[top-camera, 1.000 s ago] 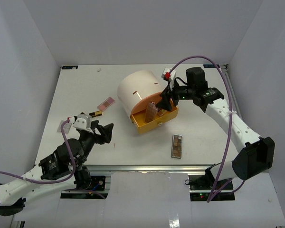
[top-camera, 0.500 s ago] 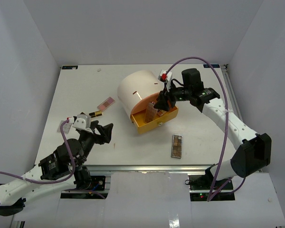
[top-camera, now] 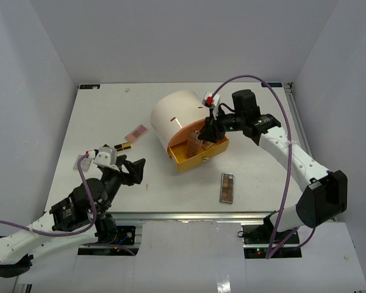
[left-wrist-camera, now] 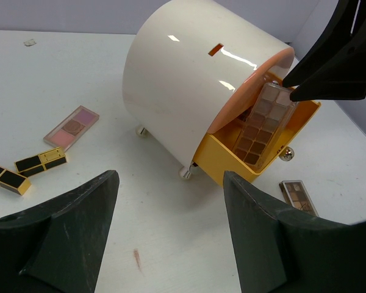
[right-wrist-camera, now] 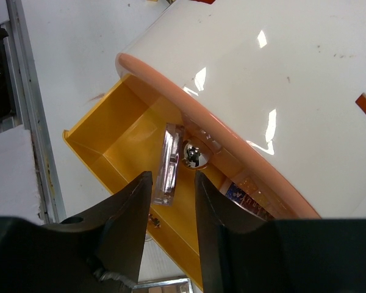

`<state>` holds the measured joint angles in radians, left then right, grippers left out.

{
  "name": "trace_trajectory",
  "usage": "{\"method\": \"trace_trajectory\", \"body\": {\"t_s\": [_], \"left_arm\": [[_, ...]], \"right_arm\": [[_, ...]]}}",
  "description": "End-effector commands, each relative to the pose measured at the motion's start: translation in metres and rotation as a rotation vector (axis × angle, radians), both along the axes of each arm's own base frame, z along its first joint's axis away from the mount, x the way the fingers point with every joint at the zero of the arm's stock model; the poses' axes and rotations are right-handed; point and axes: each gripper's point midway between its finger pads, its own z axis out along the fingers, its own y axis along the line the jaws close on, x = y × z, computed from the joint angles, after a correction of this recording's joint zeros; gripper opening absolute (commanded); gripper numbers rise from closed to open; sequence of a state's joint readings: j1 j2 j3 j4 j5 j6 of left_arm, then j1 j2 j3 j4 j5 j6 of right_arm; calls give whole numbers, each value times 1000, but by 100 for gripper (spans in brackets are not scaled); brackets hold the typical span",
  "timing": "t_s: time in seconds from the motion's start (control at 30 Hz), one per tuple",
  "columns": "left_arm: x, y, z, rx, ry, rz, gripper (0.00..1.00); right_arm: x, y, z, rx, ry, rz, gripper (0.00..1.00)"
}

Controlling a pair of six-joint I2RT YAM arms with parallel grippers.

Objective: Organize the makeup

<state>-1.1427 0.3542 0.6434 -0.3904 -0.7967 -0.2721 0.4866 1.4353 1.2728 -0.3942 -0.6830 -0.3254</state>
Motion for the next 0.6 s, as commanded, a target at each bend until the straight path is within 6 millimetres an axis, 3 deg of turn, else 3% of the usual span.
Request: {"method": "trace_trajectory", "body": {"t_s": [0.0, 0.27, 0.57], "left_arm": [[-1, 0, -1, -3, 6, -3, 80], [-1, 0, -1, -3, 5, -5, 80], [-1, -1, -2, 1, 8, -8, 80]], "right_arm": [[-3, 2, 0, -1, -19, 25, 40], [-8, -2, 0, -15, -27, 44, 29], [-16, -10, 2, -17, -64, 46, 27]]}}
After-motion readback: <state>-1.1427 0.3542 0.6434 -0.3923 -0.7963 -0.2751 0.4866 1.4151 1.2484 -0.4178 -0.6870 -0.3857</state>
